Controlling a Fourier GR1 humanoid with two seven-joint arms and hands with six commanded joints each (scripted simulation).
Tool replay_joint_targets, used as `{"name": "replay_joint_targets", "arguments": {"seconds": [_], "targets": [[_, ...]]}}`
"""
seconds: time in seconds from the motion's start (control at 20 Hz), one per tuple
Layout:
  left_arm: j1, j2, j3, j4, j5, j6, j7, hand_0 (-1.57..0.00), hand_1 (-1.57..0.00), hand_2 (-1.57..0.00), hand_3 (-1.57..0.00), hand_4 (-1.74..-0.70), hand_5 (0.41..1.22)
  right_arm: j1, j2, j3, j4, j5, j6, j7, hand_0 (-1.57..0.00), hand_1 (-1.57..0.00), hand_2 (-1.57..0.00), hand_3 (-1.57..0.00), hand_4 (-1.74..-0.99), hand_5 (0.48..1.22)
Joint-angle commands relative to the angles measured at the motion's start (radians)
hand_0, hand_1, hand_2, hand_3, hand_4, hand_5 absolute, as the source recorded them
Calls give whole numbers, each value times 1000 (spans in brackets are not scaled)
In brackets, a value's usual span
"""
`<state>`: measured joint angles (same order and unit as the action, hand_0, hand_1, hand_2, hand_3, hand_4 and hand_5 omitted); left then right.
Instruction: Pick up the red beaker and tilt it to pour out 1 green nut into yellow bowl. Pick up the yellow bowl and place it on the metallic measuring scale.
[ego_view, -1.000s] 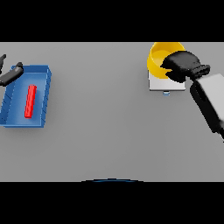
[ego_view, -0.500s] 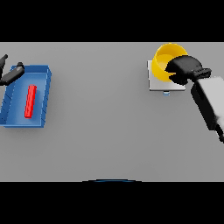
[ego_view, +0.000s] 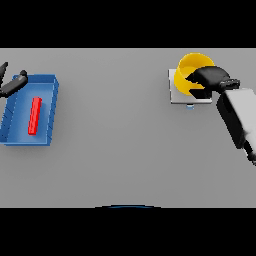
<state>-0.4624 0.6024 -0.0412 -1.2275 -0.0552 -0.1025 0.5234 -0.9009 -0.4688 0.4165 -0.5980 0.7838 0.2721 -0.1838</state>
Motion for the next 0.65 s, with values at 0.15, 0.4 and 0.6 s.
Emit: {"name": "replay_joint_targets", "arguments": {"seconds": [0.15,0.4,0.6], "targets": [[10,-6,4,-13,14,0,-1,1,1,1,1,-837,760,-13,12,-17,27,-17,26,13,-484,-459,-376,-318,-1485,863],[3,0,3,-2,4,1,-8,1,1,1,1,-836,753,-15,-3,8,20,5,43,5,-158,-155,-122,-105,-1422,811],[-2,2,2,-4,3,-1,1,1,1,1,1,-833,760,-6,0,11,10,1,65,19,-64,-63,-50,-42,-1390,779]]}}
